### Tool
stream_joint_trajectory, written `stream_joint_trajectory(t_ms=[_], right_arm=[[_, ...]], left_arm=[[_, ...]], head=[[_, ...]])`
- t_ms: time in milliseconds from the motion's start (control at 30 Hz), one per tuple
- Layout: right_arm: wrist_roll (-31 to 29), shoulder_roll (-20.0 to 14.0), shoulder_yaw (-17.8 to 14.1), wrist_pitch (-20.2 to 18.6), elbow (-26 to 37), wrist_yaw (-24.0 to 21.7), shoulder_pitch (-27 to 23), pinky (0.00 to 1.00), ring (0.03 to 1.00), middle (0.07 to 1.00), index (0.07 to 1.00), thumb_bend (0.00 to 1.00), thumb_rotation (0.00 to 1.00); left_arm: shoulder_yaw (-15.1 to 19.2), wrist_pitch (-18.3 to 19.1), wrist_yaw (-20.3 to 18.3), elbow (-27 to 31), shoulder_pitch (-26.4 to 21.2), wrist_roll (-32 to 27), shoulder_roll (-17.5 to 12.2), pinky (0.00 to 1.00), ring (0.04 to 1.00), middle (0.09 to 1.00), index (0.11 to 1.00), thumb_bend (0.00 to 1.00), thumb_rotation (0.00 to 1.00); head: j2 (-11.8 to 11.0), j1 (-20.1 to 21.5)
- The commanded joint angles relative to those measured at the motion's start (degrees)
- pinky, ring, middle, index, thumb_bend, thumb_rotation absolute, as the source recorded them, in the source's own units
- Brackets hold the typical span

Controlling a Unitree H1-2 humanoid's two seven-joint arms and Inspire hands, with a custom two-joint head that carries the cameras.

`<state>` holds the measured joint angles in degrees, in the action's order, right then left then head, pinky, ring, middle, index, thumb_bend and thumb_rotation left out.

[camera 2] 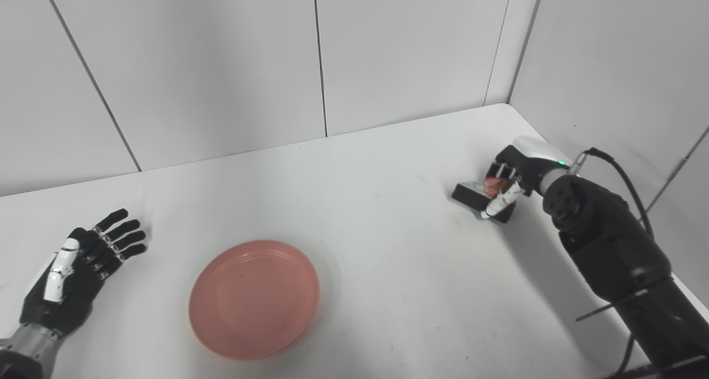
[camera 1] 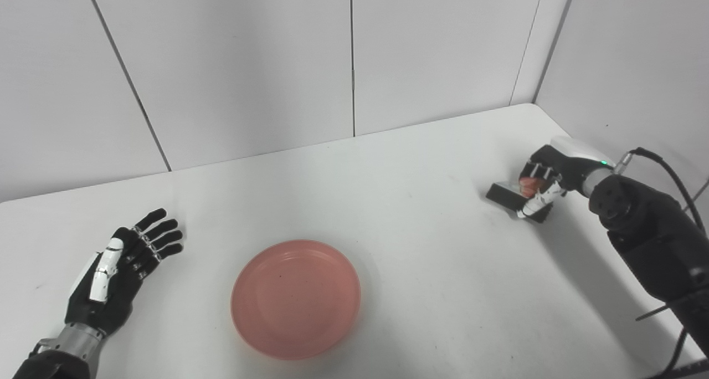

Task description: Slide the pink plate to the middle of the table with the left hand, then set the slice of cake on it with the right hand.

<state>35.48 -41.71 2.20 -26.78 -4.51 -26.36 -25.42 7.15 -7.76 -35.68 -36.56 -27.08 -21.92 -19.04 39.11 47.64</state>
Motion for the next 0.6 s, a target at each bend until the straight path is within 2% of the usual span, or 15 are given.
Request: stream_joint_trajectory(t_ms=[0,100,167,300,467,567], right_arm=[[1.3,-2.2,-2.1,-0.1,4.9,0.2,-0.8,0.40,0.460,0.495,0.478,0.53,0.00],[3.1,-1.5,-4.3,-0.1,9.5,-1.6,-0.3,0.38,0.443,0.482,0.496,0.53,0.00],[4.0,-1.4,-4.9,-0.1,12.4,-3.6,-0.5,0.38,0.434,0.463,0.521,0.52,0.00],[4.4,-1.3,-3.3,-0.1,18.2,-7.2,-1.8,0.36,0.419,0.453,0.530,0.52,0.00],[5.7,2.0,-1.8,-0.1,22.1,-10.4,-4.6,0.39,0.454,0.451,0.536,0.52,0.00],[7.1,3.4,0.1,-0.1,23.8,-12.3,-6.2,0.36,0.428,0.444,0.540,0.52,0.00]], left_arm=[[-0.9,4.5,1.1,-2.7,5.4,0.5,2.1,0.78,0.806,0.813,0.808,0.52,0.95],[-0.5,6.1,1.1,-3.3,4.9,-0.8,2.9,0.78,0.792,0.797,0.787,0.56,0.87],[-0.5,7.2,1.6,-2.3,5.1,-1.3,3.5,0.76,0.779,0.787,0.779,0.57,0.85],[-0.8,9.7,4.0,2.8,6.9,-1.6,5.0,0.75,0.763,0.770,0.760,0.55,0.87],[-1.7,11.8,5.9,8.8,9.1,-1.4,6.8,0.75,0.769,0.780,0.772,0.52,0.91],[-2.3,12.0,6.5,10.8,9.9,-1.1,7.9,0.75,0.782,0.792,0.783,0.51,0.92]], head=[[2.3,-0.8],[2.4,-2.2],[2.4,-3.4],[2.5,-6.0],[2.9,-10.5],[3.0,-12.4]])
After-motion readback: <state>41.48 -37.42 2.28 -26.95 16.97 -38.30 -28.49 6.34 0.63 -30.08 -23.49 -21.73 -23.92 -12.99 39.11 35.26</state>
